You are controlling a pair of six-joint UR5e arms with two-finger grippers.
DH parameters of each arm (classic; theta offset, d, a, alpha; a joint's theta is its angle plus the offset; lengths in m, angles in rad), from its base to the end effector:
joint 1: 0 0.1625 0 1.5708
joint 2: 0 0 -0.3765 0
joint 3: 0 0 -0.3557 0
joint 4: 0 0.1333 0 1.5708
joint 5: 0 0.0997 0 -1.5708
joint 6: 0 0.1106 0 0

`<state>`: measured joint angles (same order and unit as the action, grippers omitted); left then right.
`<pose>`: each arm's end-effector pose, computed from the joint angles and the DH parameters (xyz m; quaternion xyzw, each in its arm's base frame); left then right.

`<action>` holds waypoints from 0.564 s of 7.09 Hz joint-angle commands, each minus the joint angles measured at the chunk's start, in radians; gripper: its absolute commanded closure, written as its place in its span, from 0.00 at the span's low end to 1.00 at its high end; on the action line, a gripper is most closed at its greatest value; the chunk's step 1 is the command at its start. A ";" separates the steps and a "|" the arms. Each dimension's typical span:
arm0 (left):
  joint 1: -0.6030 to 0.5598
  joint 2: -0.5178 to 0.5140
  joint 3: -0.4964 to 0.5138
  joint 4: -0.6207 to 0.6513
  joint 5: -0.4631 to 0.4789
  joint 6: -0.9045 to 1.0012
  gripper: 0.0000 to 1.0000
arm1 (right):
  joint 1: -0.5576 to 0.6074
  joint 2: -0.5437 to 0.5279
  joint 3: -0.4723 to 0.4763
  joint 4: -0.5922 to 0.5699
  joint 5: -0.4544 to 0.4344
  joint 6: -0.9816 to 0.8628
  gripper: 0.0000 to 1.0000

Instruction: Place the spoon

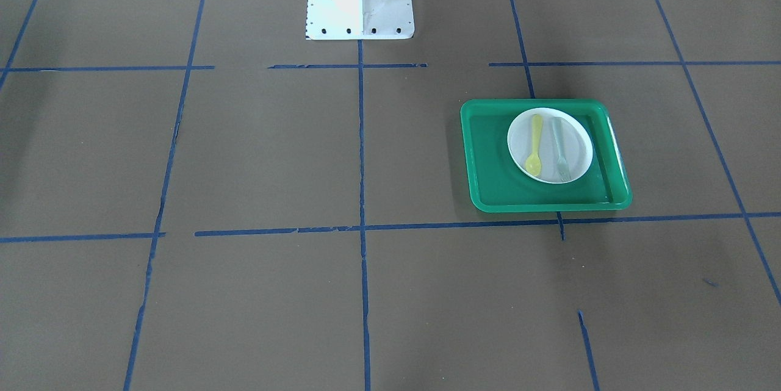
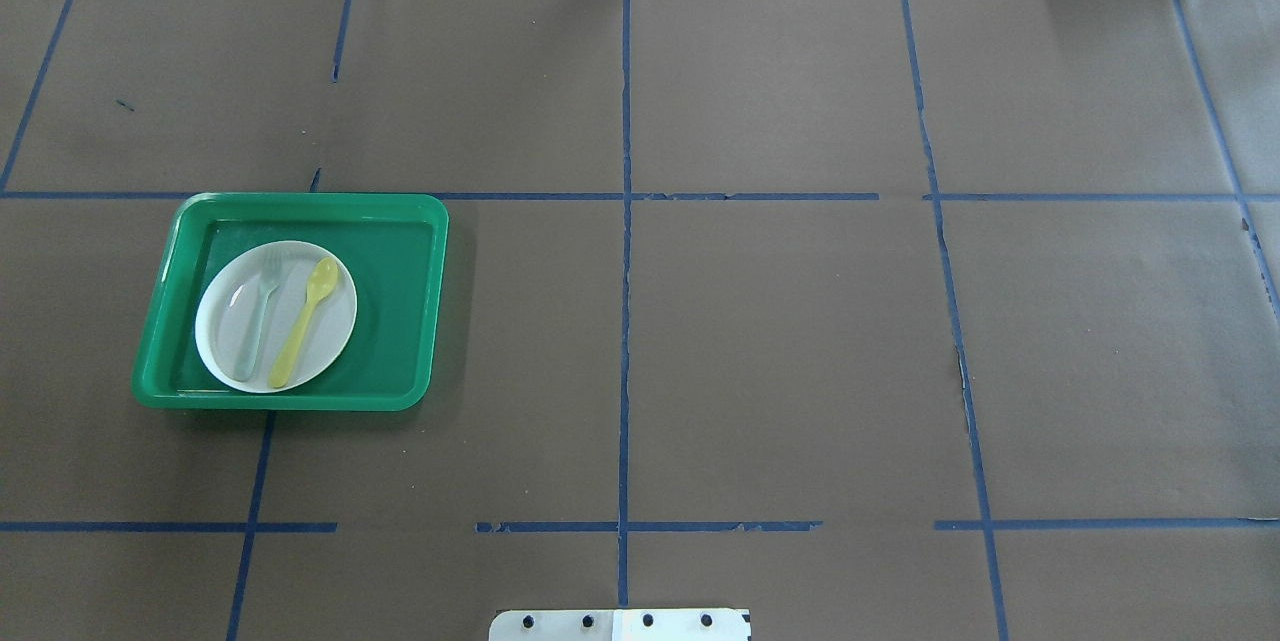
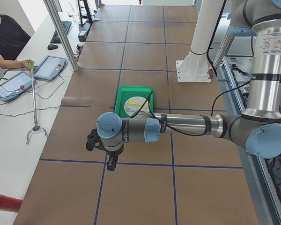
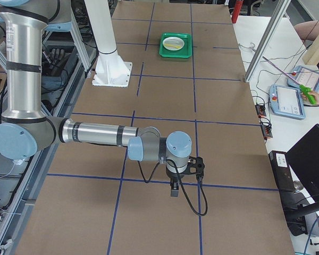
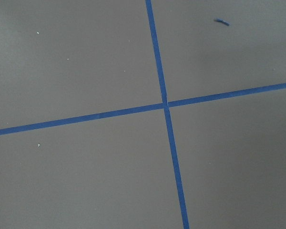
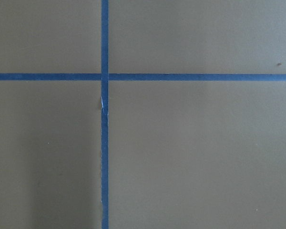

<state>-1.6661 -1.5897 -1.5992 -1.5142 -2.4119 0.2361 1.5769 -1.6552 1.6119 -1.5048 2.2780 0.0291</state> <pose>-0.0945 -0.4545 0.5968 0.0632 0.4034 0.0623 0.9107 0.0640 -0.4248 0.6348 0.0067 -0.3464 0.0126 0.9380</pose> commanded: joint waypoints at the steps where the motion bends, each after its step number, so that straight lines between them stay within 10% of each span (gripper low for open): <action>1: 0.002 0.000 -0.001 -0.009 -0.003 0.002 0.00 | 0.000 0.000 -0.001 0.000 0.000 0.000 0.00; 4: 0.002 0.025 -0.007 -0.011 -0.001 -0.001 0.00 | 0.000 0.000 -0.001 0.000 0.000 0.000 0.00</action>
<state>-1.6644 -1.5798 -1.6038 -1.5234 -2.4131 0.2379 1.5769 -1.6552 1.6108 -1.5048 2.2769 0.0292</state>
